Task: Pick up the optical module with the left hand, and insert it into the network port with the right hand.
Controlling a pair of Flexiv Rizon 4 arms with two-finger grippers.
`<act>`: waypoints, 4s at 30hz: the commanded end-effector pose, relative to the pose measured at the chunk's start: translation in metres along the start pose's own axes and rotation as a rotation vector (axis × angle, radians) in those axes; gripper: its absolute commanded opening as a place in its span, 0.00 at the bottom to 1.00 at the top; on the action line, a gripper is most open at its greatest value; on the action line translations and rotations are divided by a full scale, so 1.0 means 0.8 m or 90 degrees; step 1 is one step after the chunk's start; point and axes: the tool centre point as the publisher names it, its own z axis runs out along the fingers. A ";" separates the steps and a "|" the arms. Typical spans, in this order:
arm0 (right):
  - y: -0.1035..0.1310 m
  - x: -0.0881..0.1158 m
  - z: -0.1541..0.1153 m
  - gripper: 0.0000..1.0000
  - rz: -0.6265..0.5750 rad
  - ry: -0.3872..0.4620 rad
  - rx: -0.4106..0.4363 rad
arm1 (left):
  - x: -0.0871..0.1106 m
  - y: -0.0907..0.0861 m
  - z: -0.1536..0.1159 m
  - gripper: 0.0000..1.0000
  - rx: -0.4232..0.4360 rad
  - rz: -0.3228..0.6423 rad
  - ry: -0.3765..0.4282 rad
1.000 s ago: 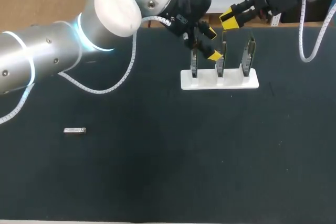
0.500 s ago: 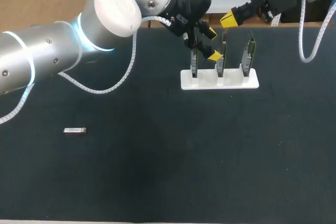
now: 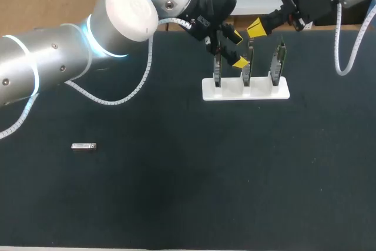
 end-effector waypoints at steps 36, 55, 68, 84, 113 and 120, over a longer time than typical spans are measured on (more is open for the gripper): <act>-0.004 0.030 0.015 0.00 0.047 -0.006 -0.011 | -0.001 0.001 0.000 1.00 0.001 -0.001 0.004; 0.007 -0.018 -0.026 0.00 -0.007 -0.058 0.000 | -0.001 0.001 0.000 1.00 0.001 -0.001 0.004; 0.023 0.007 -0.074 0.00 -0.012 -0.053 -0.028 | -0.001 0.001 0.000 1.00 0.001 -0.001 0.004; 0.027 0.046 -0.114 0.00 0.000 -0.043 0.000 | -0.001 0.001 0.000 1.00 0.001 -0.001 0.004; 0.014 0.068 -0.122 0.00 -0.003 -0.051 0.012 | -0.001 0.001 0.000 1.00 0.001 -0.001 0.004; 0.007 0.069 -0.119 0.00 -0.009 -0.051 0.004 | -0.001 0.001 0.000 1.00 0.001 -0.001 0.004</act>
